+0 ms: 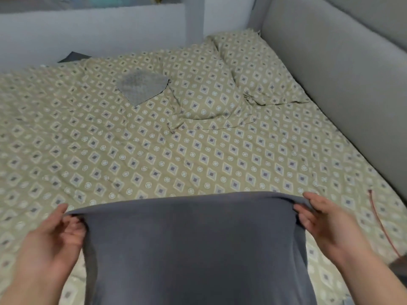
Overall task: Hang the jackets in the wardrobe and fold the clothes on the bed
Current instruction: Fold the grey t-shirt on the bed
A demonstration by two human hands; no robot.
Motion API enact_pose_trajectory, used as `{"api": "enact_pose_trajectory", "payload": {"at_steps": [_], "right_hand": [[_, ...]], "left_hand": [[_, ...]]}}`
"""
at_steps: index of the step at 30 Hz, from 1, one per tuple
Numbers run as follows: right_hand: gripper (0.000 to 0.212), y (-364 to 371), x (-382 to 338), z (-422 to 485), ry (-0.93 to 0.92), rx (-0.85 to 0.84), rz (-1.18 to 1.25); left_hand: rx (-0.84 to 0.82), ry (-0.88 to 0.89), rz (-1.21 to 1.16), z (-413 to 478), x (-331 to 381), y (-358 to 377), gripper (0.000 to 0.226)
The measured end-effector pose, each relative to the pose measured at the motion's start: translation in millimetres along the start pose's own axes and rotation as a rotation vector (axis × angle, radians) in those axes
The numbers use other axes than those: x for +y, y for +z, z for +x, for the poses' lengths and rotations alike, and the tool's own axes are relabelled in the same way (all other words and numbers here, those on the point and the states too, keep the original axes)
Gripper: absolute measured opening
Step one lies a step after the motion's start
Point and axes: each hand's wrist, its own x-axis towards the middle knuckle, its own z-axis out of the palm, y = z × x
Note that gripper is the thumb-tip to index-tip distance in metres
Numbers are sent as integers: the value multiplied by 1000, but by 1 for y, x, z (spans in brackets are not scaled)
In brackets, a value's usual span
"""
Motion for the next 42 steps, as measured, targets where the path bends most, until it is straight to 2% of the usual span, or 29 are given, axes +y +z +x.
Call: {"api": "enact_pose_trajectory", "payload": {"at_steps": [4, 7, 9, 11, 12, 18, 20, 22, 25, 27, 30, 34, 36, 39, 42], "right_hand": [[25, 37, 40, 79, 111, 56, -118], [24, 54, 75, 124, 211, 107, -202], [22, 62, 89, 142, 255, 129, -238], [23, 69, 92, 158, 238, 145, -292], [24, 73, 91, 165, 214, 146, -325], [32, 87, 78, 197, 108, 100, -466], [42, 83, 84, 201, 117, 68, -465], [48, 71, 101, 199, 135, 86, -585], [23, 42, 144, 182, 125, 90, -1035], [35, 21, 174, 165, 158, 67, -1158], [42, -3, 203, 142, 102, 86, -1187], [24, -20, 217, 130, 154, 129, -1155], [14, -25, 217, 131, 116, 139, -1094], [23, -25, 209, 140, 65, 136, -1023], [23, -23, 201, 147, 14, 158, -978]], "left_hand": [[117, -191, 40, 43, -49, 18, 19], [239, -231, 87, 80, -79, 27, 37], [294, -243, 128, 106, -92, 30, 26], [318, -260, 134, 130, -101, 34, 8], [327, -261, 142, 140, -104, 36, 6], [225, -123, 261, 169, -105, 56, 39], [148, -59, 365, 164, -106, 56, 51], [74, -24, 513, 150, -114, 46, 58], [87, 63, 973, 120, -141, 13, 47], [82, 91, 1223, 99, -162, -20, 30], [72, 116, 1424, 76, -184, -64, 26], [114, 16, 1508, 66, -187, -94, 27], [69, 13, 1507, 67, -183, -95, 22], [74, 73, 1419, 71, -171, -87, 10], [77, 140, 1378, 79, -162, -78, 11]]}}
